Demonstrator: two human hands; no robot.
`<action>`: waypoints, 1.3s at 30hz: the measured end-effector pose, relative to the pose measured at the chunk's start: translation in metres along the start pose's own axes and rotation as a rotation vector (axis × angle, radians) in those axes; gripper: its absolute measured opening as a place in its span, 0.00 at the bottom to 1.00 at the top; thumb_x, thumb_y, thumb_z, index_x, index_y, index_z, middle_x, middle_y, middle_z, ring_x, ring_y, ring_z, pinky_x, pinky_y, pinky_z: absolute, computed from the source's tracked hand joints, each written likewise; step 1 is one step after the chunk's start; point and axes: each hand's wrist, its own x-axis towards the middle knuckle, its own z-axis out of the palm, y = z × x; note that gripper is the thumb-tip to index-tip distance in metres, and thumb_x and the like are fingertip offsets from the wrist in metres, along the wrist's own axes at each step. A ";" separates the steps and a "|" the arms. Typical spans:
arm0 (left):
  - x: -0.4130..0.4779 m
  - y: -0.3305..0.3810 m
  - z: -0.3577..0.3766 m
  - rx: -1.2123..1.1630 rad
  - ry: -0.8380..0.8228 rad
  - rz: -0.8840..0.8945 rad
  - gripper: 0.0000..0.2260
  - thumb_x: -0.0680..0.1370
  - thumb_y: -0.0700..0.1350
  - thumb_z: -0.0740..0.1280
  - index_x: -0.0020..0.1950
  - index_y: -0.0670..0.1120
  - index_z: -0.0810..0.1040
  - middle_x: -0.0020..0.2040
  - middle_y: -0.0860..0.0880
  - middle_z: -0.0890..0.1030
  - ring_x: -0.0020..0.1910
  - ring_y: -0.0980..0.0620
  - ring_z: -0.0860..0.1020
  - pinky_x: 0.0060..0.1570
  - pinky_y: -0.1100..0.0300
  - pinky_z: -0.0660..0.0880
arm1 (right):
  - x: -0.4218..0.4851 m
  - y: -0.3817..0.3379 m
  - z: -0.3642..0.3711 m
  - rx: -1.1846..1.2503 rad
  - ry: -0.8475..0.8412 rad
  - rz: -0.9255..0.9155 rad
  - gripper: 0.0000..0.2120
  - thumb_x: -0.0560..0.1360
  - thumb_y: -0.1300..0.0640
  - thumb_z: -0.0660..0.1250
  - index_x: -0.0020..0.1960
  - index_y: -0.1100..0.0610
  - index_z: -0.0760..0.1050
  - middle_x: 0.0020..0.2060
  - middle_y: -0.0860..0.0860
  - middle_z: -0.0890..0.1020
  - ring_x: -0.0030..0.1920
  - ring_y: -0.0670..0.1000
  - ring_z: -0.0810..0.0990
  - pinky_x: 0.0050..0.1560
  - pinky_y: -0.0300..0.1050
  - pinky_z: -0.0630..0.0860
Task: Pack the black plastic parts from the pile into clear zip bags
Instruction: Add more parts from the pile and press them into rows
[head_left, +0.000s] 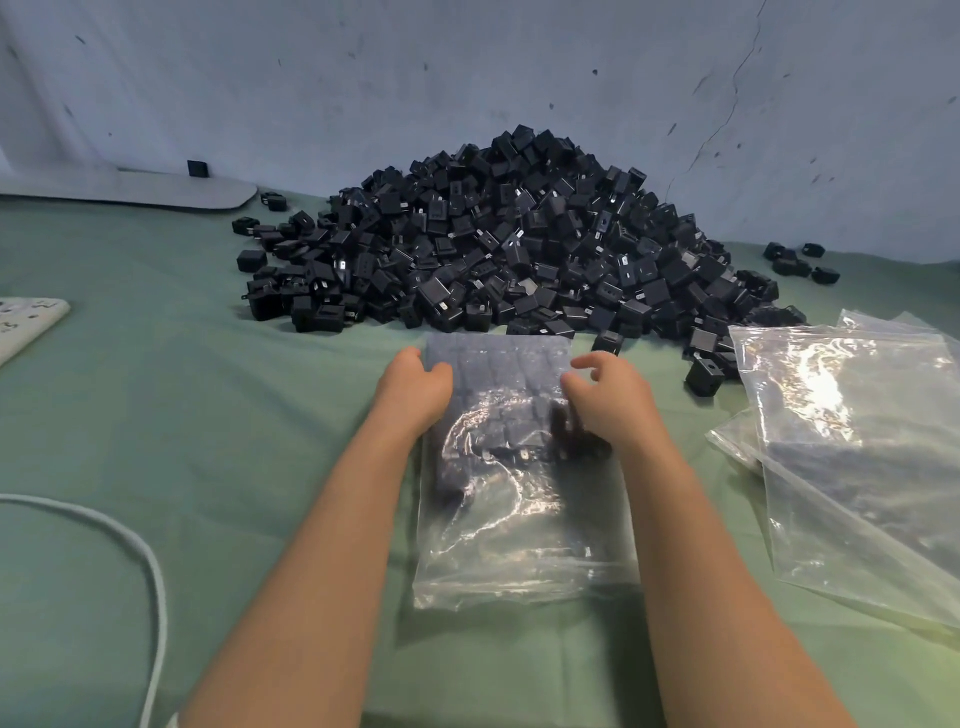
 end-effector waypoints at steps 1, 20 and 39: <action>0.005 0.002 0.003 -0.032 0.005 -0.022 0.19 0.79 0.42 0.57 0.71 0.44 0.66 0.62 0.45 0.74 0.47 0.52 0.68 0.47 0.61 0.64 | 0.006 -0.003 0.004 0.007 -0.002 0.002 0.18 0.78 0.55 0.61 0.67 0.56 0.72 0.62 0.57 0.77 0.62 0.55 0.75 0.55 0.43 0.68; 0.031 -0.012 0.017 -0.238 -0.135 -0.063 0.21 0.81 0.48 0.53 0.74 0.43 0.62 0.72 0.46 0.67 0.70 0.47 0.65 0.67 0.52 0.61 | 0.020 -0.002 0.026 -0.116 0.027 -0.119 0.14 0.77 0.59 0.60 0.61 0.54 0.77 0.60 0.52 0.79 0.61 0.54 0.75 0.56 0.44 0.70; 0.049 -0.009 0.021 -0.198 0.052 -0.074 0.24 0.83 0.53 0.47 0.63 0.37 0.71 0.63 0.40 0.74 0.58 0.44 0.72 0.57 0.56 0.64 | 0.047 -0.013 0.025 -0.060 -0.032 -0.030 0.16 0.78 0.57 0.59 0.64 0.55 0.74 0.62 0.53 0.78 0.62 0.54 0.74 0.53 0.43 0.69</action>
